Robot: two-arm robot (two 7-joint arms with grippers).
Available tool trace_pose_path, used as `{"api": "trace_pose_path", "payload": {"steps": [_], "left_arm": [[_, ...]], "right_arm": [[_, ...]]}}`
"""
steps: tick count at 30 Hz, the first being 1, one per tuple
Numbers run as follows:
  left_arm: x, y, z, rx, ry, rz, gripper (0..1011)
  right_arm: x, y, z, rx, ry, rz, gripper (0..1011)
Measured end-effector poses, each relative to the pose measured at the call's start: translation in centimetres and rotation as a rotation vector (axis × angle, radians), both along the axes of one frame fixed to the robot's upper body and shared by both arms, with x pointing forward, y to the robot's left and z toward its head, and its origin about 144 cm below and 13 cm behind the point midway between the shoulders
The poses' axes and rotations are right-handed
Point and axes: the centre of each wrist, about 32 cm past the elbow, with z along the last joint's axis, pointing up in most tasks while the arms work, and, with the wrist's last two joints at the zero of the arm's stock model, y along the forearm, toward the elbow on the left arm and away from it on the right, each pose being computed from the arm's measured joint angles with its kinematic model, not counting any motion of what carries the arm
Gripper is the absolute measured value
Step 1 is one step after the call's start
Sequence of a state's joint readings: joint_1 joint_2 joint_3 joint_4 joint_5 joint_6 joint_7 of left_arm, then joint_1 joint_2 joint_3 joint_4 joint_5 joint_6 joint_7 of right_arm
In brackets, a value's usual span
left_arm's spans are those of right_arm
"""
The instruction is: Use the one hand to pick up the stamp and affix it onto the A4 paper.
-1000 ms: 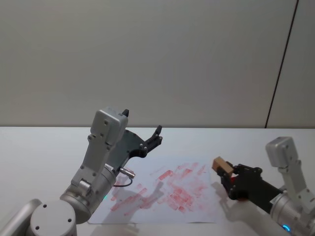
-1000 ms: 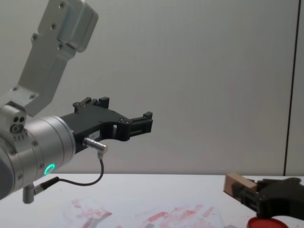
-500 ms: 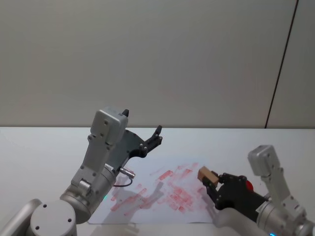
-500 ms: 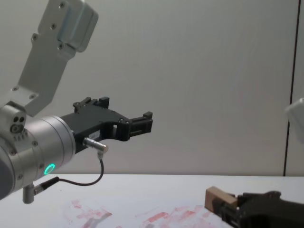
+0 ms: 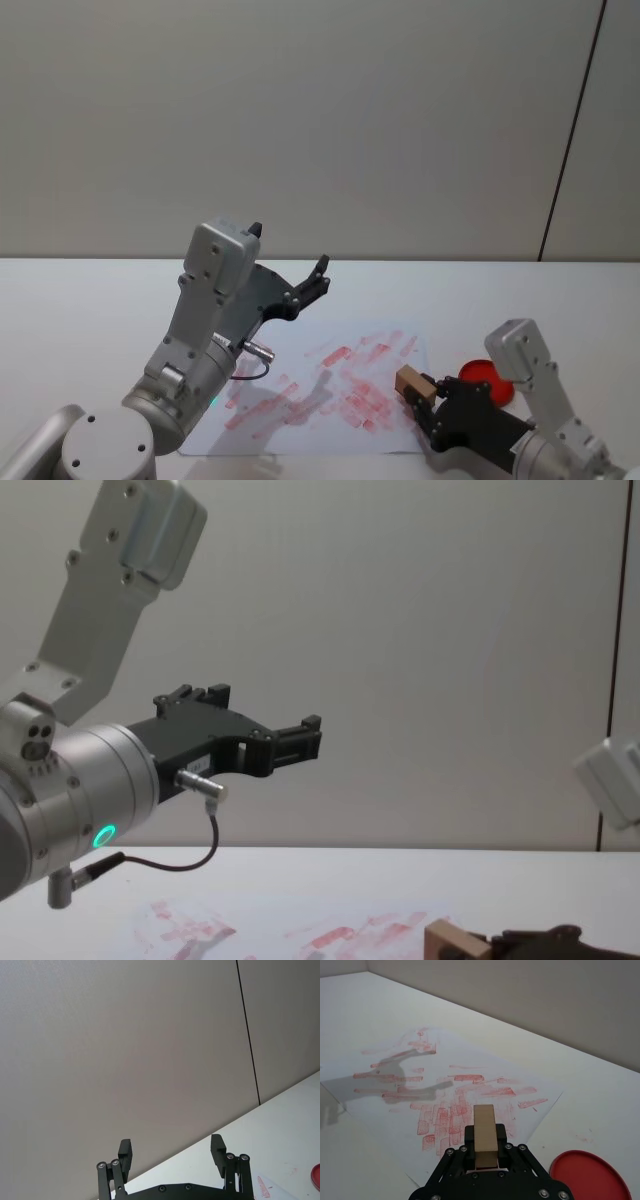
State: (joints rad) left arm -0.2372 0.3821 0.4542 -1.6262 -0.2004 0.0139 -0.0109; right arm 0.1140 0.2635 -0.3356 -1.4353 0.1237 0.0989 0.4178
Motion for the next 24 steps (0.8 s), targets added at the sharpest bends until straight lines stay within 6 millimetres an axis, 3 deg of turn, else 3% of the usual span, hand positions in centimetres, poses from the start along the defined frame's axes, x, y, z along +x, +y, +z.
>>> {"api": "trace_pose_path", "payload": {"steps": [24], "left_arm": [[0.0, 0.0, 0.0, 0.0, 0.0, 0.0, 1003]], "right_arm": [[-0.28, 0.13, -0.82, -0.048, 0.032, 0.001, 217]]}}
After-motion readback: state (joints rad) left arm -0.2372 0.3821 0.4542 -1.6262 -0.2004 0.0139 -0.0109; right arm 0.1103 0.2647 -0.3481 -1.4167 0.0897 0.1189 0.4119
